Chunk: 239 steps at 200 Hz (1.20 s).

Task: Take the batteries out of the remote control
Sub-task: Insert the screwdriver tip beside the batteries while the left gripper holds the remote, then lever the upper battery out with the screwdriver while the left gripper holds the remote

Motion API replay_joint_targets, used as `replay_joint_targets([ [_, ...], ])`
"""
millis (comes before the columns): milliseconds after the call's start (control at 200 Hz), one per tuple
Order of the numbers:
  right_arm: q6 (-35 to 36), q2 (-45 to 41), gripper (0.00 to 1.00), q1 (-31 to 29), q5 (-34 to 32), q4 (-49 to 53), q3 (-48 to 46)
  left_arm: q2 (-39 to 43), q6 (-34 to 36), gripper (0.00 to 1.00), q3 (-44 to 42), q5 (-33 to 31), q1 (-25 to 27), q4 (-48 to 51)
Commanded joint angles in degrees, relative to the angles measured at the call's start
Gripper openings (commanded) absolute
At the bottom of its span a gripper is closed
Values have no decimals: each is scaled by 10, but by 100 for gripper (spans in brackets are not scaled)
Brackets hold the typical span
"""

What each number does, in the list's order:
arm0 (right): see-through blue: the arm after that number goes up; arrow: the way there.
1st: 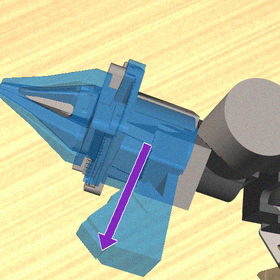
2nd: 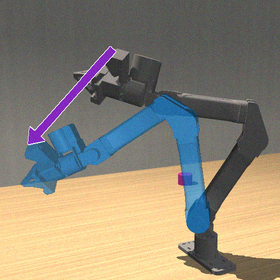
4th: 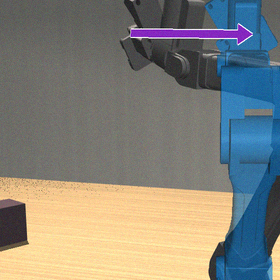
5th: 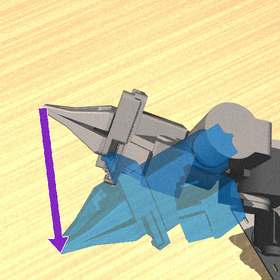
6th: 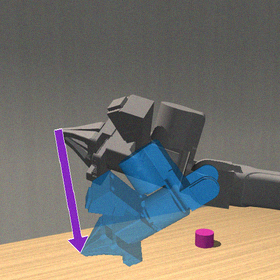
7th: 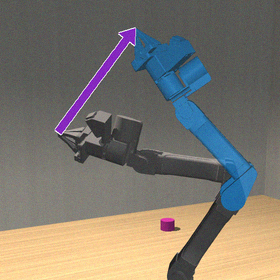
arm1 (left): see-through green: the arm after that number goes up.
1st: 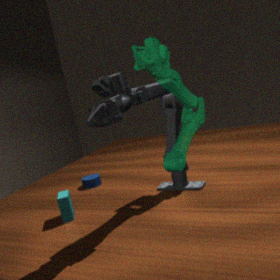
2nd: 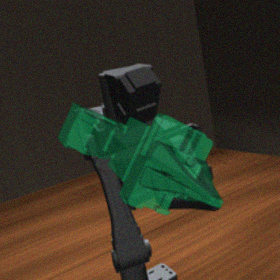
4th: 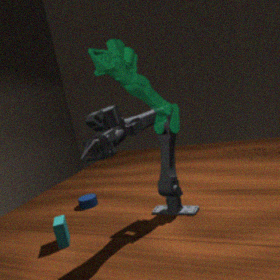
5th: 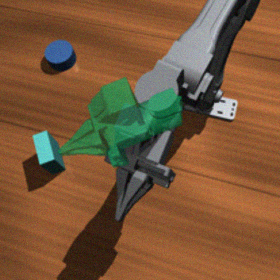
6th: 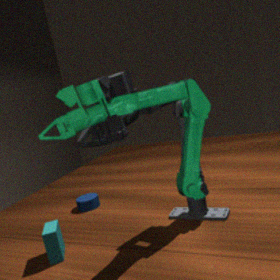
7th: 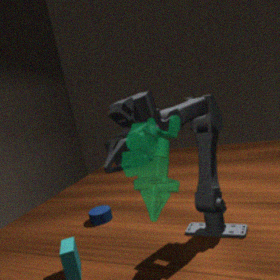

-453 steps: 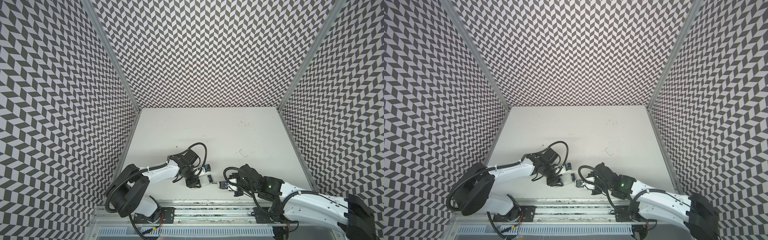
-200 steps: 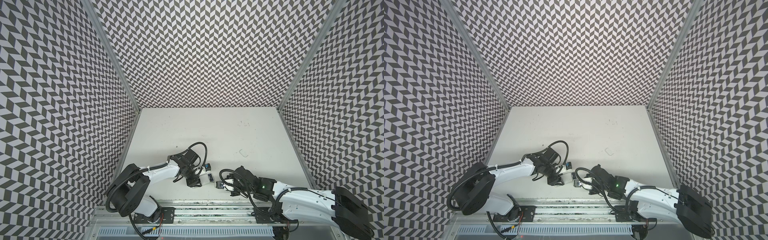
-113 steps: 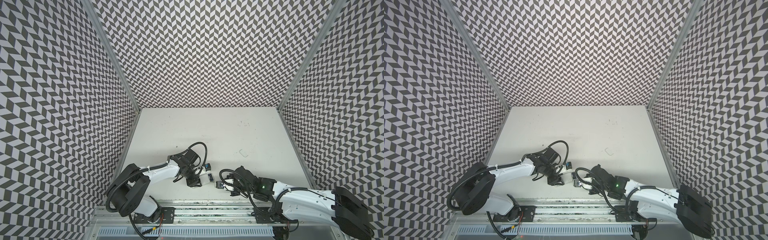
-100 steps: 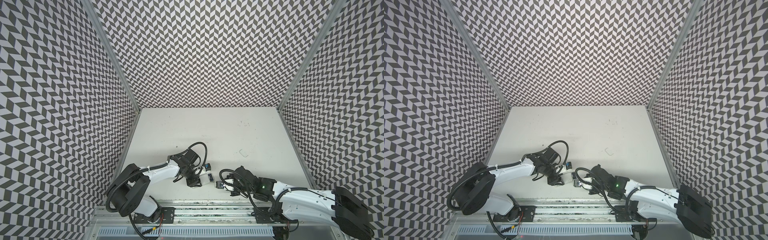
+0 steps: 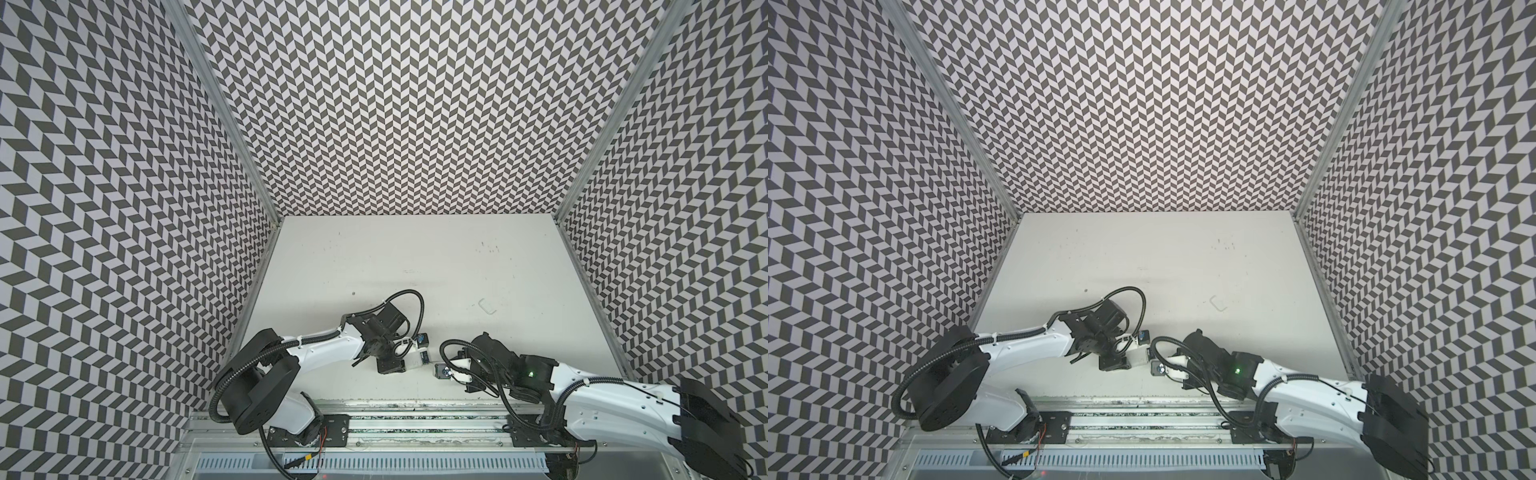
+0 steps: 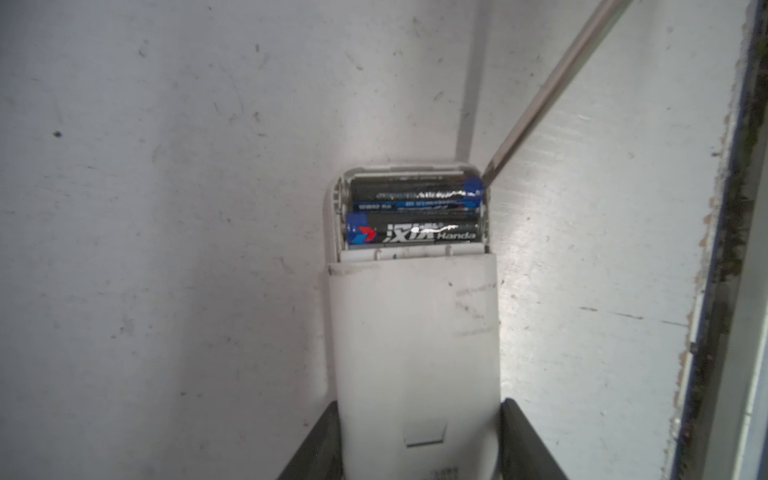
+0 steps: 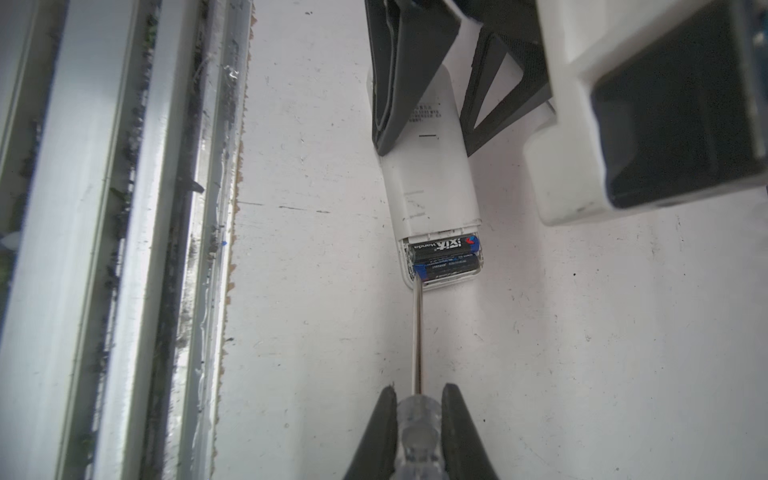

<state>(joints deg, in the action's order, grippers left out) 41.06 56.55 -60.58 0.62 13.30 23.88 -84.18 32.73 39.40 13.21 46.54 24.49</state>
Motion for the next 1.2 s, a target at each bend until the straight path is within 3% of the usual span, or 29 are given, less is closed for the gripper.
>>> replay_joint_targets([
  [0, 11, -14, 0, -1, 3, 23, 18, -44, -2, 43, -24, -32, 6, -2],
  [416, 3, 20, 0, 3, -21, 68, 55, -42, 7, 39, -32, -3, 8, 4],
  [1192, 5, 37, 0, 2, 33, -10, 54, -47, 1, 36, -33, 11, 4, -6],
])
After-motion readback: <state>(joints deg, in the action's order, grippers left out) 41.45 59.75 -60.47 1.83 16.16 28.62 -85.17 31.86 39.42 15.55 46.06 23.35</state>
